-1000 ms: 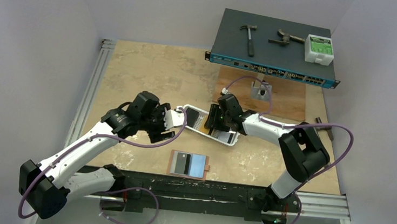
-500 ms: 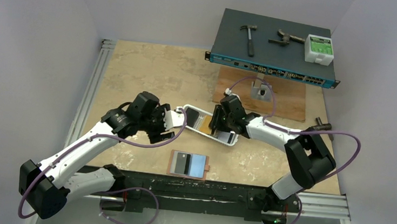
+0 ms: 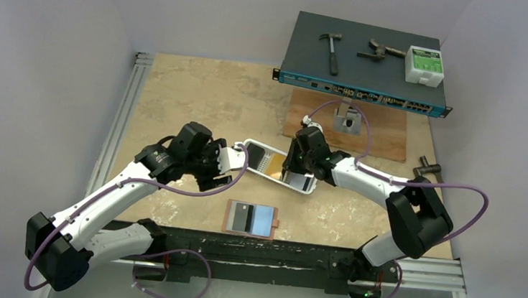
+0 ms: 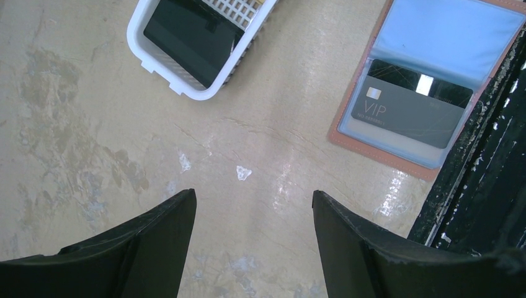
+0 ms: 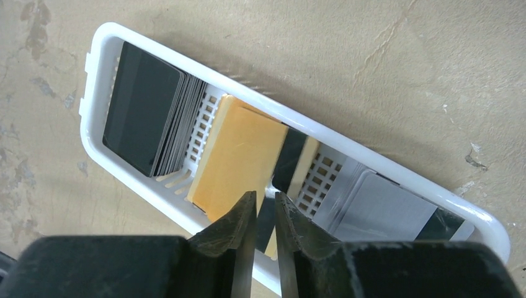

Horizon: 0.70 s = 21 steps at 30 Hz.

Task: Put the credit cards into the card holder
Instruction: Pick up the credit card from the storage box.

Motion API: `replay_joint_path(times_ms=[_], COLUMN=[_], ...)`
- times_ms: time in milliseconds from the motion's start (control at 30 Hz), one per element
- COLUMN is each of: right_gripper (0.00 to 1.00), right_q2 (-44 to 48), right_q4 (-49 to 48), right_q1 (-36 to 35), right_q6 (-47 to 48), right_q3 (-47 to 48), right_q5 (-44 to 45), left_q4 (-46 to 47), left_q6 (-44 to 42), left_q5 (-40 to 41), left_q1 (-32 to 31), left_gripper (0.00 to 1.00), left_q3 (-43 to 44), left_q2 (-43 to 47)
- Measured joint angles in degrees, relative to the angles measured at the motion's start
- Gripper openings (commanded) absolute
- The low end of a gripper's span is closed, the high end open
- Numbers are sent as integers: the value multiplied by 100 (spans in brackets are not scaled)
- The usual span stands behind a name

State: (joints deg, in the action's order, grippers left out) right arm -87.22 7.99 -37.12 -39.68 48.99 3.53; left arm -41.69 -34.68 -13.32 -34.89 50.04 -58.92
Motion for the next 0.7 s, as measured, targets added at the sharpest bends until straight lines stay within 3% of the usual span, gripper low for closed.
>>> replay_joint_path(times_ms=[67, 100, 233, 533, 700], right_gripper=[43, 50, 60, 59, 46], right_q2=[-2, -9, -48, -297, -468], right_q4=[-11, -7, -4, -256, -426], right_q1=[0, 0, 0, -2, -9], right_q6=[-4, -11, -13, -22, -46], right_q3=[-35, -50, -72, -109, -107], right_q5=[0, 0, -4, -7, 4], left_q4=[0, 0, -2, -11, -72], left_q6=[0, 0, -2, 0, -4], left_q5=[2, 2, 0, 0, 4], left_q1=[0, 0, 0, 0, 0], left_gripper=[68, 68, 68, 68, 68], left_q3=[0, 0, 0, 0, 0], left_q2=[0, 0, -15, -28, -20])
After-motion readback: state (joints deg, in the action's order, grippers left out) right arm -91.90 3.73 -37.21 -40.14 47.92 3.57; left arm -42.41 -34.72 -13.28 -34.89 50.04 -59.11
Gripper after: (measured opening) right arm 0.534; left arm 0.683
